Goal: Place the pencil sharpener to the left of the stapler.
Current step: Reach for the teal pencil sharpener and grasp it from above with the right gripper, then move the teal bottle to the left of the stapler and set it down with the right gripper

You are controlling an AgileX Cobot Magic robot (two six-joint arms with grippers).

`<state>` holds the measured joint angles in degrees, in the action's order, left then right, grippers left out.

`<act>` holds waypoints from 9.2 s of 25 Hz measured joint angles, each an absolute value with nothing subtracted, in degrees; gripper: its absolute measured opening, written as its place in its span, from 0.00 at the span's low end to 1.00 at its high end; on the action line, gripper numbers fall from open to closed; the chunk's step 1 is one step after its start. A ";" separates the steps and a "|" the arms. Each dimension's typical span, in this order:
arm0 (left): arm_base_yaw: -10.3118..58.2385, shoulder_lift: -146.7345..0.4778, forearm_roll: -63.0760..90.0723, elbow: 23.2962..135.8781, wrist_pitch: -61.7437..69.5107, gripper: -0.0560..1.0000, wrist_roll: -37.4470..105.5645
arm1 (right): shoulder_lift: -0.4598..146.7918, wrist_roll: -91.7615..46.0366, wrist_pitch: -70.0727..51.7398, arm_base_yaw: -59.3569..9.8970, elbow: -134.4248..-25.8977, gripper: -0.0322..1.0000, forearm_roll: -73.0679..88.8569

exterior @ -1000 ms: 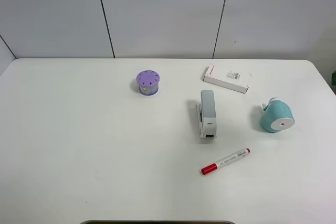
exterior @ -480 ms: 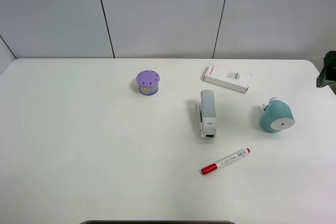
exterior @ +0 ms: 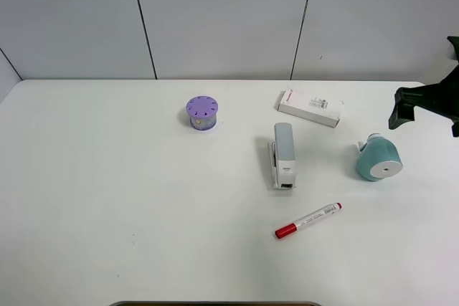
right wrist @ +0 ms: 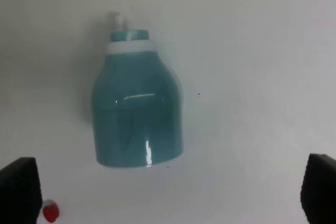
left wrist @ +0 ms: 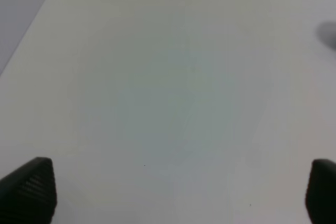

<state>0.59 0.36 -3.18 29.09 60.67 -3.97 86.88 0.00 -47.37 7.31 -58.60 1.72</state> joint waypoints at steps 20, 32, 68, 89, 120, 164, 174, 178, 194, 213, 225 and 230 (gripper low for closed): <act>0.59 0.36 -3.18 29.09 60.67 0.96 -3.97 | 99.82 -0.60 -41.64 4.66 -58.65 0.99 2.79; 0.59 0.36 -3.18 29.09 60.67 0.96 -3.97 | 106.47 -0.72 -37.53 4.19 -58.65 0.99 2.74; 0.59 0.36 -3.18 29.09 60.67 0.96 -3.97 | 111.62 0.35 -35.20 4.19 -58.65 0.69 2.49; 0.59 0.36 -3.18 29.09 60.67 0.96 -3.97 | 111.62 0.53 -35.20 4.19 -58.65 0.69 2.37; 0.59 0.36 -3.18 29.09 60.67 0.96 -3.97 | 85.78 2.29 -41.77 3.76 -58.60 0.69 2.40; 0.59 0.36 -3.18 29.09 60.67 0.96 -3.97 | 116.86 30.98 -55.48 -39.18 -96.30 0.69 3.86; 0.59 0.36 -3.18 29.09 60.67 0.96 -3.97 | 123.60 33.33 -51.28 -40.47 -96.36 0.69 3.38; 0.59 0.36 -3.18 29.09 60.67 0.96 -3.97 | 126.35 33.98 -48.98 -40.47 -96.36 0.69 3.24; 0.59 0.36 -3.18 29.09 60.67 0.96 -3.97 | 132.16 34.38 -48.35 -40.47 -96.47 0.69 5.74; 0.59 0.36 -3.18 29.09 60.67 0.96 -3.97 | 132.75 34.38 -48.79 -40.47 -96.95 0.69 5.95; 0.59 0.36 -3.18 29.09 60.67 0.96 -3.97 | 132.75 34.38 -48.79 -40.47 -96.95 0.69 5.95; 0.59 0.36 -3.18 29.09 60.67 0.96 -3.97 | 132.75 34.38 -48.79 -40.47 -96.95 0.69 5.95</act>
